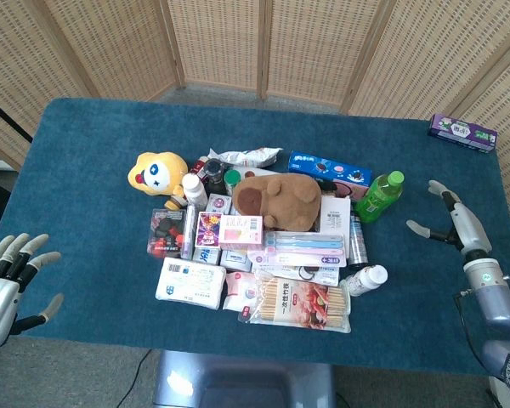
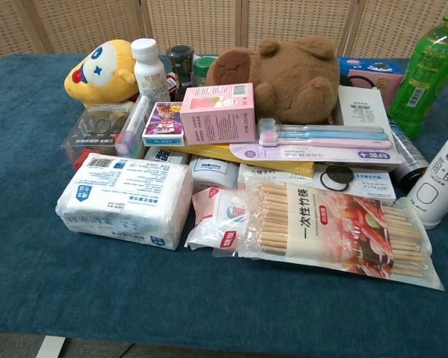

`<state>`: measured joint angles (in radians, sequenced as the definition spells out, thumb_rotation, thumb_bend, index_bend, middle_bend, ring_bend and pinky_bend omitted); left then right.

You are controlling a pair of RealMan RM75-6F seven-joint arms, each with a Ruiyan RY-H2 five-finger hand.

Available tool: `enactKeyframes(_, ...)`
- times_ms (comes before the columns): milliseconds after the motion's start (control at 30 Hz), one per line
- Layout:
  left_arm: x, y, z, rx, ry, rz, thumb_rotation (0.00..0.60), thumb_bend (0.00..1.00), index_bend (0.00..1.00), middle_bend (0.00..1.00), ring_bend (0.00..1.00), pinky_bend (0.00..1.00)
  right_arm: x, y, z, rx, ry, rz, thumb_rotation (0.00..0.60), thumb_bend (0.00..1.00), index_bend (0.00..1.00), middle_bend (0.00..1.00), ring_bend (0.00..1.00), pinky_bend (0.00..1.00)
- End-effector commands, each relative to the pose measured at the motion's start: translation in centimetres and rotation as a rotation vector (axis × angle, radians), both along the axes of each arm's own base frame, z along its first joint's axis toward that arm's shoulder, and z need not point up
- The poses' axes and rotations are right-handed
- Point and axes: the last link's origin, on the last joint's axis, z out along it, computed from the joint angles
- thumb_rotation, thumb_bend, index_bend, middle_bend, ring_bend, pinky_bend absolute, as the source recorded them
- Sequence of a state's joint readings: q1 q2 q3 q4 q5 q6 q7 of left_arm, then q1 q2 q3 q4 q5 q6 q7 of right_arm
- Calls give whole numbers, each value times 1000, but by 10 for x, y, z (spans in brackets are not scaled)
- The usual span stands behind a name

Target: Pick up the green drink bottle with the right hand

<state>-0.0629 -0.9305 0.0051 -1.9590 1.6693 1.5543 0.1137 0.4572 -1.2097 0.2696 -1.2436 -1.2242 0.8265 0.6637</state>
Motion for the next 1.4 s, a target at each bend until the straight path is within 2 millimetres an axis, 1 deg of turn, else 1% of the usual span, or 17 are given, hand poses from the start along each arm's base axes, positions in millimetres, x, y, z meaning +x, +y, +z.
enactKeyframes(33,2,-1,1,5,3,-6,520,363,257,140,74,0,2,-10,-4,13,-16,-3,334,28,0,0,0,0)
enactKeyframes(267,1,-6,5,24,9,5,517,365,265,141,74,0,12,-32,-15,53,-24,5,333,28,0,0,0,0)
enactKeyframes(367,-1,-9,7,31,6,16,518,365,264,141,75,0,19,-42,-21,72,-19,16,334,26,0,0,0,0)
enactKeyframes(533,-6,-14,10,44,-2,37,516,363,262,142,74,0,34,-54,-37,101,-30,39,329,26,0,0,0,0)
enactKeyframes(633,-9,-16,13,53,-3,45,519,363,262,141,74,0,42,-59,-45,117,-25,57,337,26,0,0,0,0)
enactKeyframes(767,-12,-18,15,61,-4,54,517,364,263,142,74,0,49,-64,-50,126,-24,68,333,26,0,0,0,0)
enactKeyframes(967,-17,-20,16,68,-7,65,518,363,261,142,74,0,51,-67,-53,132,-28,53,330,26,0,0,0,0)
enactKeyframes(1033,-18,-20,16,68,-9,70,518,364,261,142,74,0,52,-68,-55,128,-32,47,335,27,0,27,17,0)
enactKeyframes(1067,-19,-20,16,68,-9,71,517,363,261,142,74,0,52,-69,-55,118,-32,45,362,28,2,94,83,26)
enactKeyframes(1100,-19,-20,16,70,-8,71,517,363,261,142,74,0,51,-72,-55,97,-26,40,419,31,92,265,266,126)
enactKeyframes(1133,-20,-20,17,72,-8,72,517,363,261,141,74,0,51,-74,-56,78,-33,32,467,35,187,390,404,212)
enactKeyframes(1167,-20,-20,17,74,-8,73,519,364,261,141,74,0,51,-76,-57,62,-42,22,537,45,349,572,617,371)
enactKeyframes(1200,-21,-21,18,77,-8,75,519,363,261,142,74,0,51,-78,-57,35,-53,10,580,60,517,745,807,522)
enactKeyframes(1233,-21,-22,18,80,-9,76,518,364,261,142,74,0,51,-80,-56,8,-63,2,598,72,596,834,888,603)
enactKeyframes(1267,-22,-22,19,83,-10,78,517,364,261,142,74,0,50,-81,-56,-12,-70,-6,600,92,696,940,975,714)
enactKeyframes(1300,-23,-23,19,87,-10,82,518,365,261,143,75,0,49,-81,-55,-37,-77,-13,600,108,762,994,1000,767)
enactKeyframes(1400,-26,-24,20,90,-11,91,518,366,265,142,74,0,45,-79,-48,-105,-84,-20,600,141,818,1000,1000,807)
